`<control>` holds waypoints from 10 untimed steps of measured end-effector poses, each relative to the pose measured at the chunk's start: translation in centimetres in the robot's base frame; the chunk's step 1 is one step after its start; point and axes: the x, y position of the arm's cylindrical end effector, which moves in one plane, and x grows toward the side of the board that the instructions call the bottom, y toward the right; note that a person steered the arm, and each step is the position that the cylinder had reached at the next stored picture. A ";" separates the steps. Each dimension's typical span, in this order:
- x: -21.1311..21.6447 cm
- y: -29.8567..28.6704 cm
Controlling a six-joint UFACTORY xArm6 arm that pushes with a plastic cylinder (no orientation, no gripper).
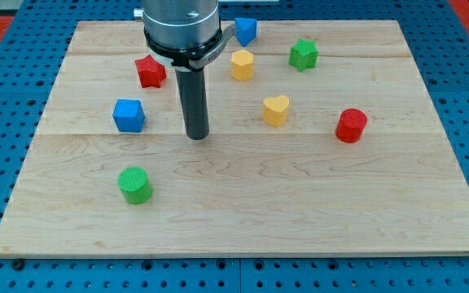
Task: Move the blue cube towards the top center
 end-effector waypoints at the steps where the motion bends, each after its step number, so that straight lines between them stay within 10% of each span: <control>1: 0.0 0.0; 5: 0.1 -6.9; 10: -11.4 -18.9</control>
